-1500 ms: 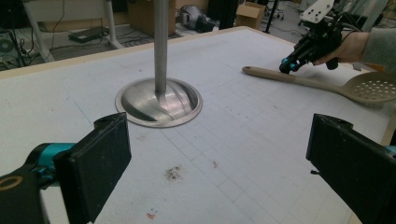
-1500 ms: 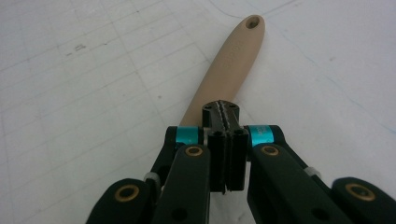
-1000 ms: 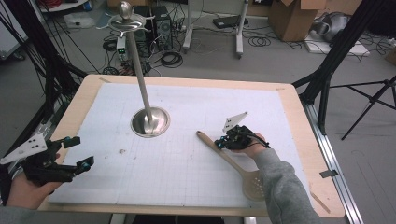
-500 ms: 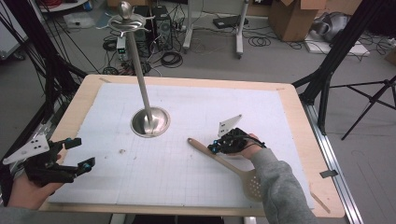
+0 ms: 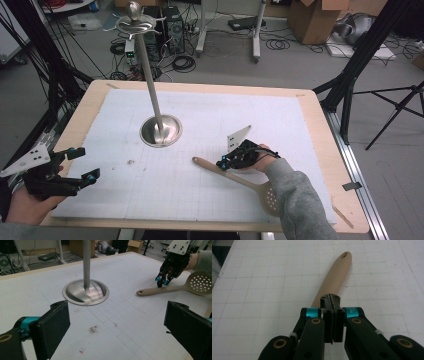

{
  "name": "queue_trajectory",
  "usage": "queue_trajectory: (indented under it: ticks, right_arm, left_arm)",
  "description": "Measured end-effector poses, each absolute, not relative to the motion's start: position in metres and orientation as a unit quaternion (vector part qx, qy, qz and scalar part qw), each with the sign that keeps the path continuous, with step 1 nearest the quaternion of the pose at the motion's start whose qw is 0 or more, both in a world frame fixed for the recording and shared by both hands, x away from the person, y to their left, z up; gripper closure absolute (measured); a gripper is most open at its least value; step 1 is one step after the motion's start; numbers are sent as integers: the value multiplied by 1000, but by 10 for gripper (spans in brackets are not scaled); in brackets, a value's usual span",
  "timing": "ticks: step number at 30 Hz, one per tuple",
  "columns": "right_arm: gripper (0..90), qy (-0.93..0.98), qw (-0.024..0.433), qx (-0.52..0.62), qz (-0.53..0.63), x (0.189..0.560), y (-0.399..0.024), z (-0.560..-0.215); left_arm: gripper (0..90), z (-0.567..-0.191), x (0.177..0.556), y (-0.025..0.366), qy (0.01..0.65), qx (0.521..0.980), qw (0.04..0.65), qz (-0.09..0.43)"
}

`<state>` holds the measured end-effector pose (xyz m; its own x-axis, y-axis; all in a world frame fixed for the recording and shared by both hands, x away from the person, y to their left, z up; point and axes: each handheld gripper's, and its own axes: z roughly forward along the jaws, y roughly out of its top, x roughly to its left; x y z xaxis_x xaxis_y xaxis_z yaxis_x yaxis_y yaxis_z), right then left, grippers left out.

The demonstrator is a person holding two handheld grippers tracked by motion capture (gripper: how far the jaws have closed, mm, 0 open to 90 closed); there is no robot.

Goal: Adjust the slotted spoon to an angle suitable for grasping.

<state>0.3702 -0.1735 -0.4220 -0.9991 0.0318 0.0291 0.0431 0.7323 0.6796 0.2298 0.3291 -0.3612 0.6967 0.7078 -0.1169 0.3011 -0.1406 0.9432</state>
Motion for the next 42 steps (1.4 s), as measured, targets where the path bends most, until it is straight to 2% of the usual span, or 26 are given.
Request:
queue_trajectory:
  ticks: [7,16,24,27,39,42]
  right_arm:
    - [900,-937,-8,-25,-349,371,-175,-422]
    - [900,-934,-53,-77,-343,365,-198,-400]
    - [900,-919,-70,-111,-372,349,-211,-379]
    - [899,-901,-56,-140,-407,344,-217,-378]
    - [865,-884,-108,-188,-415,319,-232,-376]
    - [844,-867,-105,-200,-443,313,-239,-378]
  left_arm:
    - [69,-361,230,329,344,733,558,182]
    - [69,-361,232,330,344,731,562,180]
    - [69,-358,239,323,335,731,568,176]
    - [69,-355,242,323,328,730,572,179]
    - [69,-350,251,318,314,718,598,166]
    - [69,-347,253,314,304,720,601,167]
